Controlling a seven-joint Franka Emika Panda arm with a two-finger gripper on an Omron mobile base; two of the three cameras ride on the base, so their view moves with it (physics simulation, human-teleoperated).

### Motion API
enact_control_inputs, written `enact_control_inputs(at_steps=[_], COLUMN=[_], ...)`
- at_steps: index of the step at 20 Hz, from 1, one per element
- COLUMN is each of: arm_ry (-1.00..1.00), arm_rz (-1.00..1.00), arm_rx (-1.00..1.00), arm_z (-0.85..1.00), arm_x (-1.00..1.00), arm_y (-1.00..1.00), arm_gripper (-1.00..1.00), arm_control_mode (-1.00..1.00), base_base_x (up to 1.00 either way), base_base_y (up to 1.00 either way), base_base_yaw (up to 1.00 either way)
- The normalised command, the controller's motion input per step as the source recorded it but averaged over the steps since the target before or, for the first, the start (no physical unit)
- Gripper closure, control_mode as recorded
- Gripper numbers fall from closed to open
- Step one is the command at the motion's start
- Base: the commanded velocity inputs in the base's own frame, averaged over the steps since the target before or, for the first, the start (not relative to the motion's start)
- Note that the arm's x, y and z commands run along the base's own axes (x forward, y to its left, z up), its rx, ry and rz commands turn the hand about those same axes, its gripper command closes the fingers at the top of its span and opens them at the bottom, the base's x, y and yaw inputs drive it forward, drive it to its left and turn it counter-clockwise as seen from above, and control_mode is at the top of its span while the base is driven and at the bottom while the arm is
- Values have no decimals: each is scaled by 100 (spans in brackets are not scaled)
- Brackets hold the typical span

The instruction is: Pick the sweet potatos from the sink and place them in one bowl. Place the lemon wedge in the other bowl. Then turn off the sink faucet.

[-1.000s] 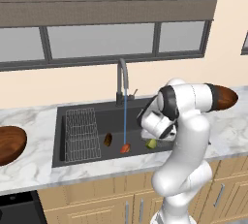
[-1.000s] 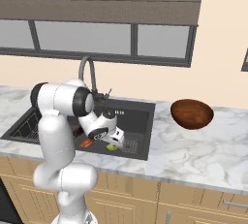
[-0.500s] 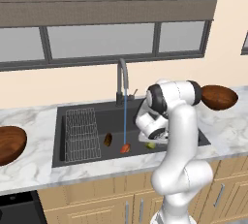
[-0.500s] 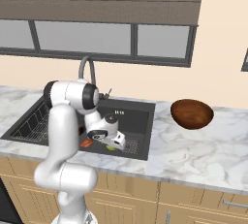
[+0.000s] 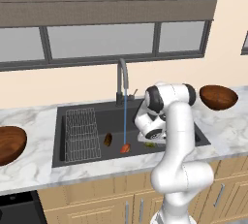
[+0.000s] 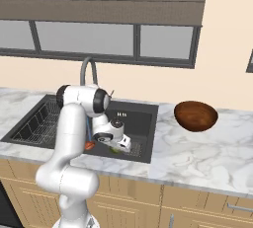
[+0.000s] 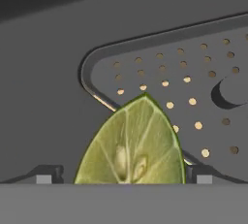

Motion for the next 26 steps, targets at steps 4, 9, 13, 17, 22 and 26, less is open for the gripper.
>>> enact_control_inputs(at_steps=[4, 9, 13, 17, 22, 26], arm_ry=[2, 0, -1, -5, -12, -8], arm_rz=[0, 0, 0, 0, 0, -1], arm_rx=[0, 0, 0, 0, 0, -1], arm_z=[-20, -1, 51, 87, 100, 100], arm_x=[31, 1, -10, -2, -8, -3], arm_y=[-1, 0, 0, -8, -48, -57], arm_gripper=[100, 100, 100, 100, 100, 100], arm_control_mode=[-100, -100, -100, -100, -100, -100], base_base_x=[0, 0, 0, 0, 0, 0], base_base_y=[0, 0, 0, 0, 0, 0], base_base_yaw=[0, 0, 0, 0, 0, 0])
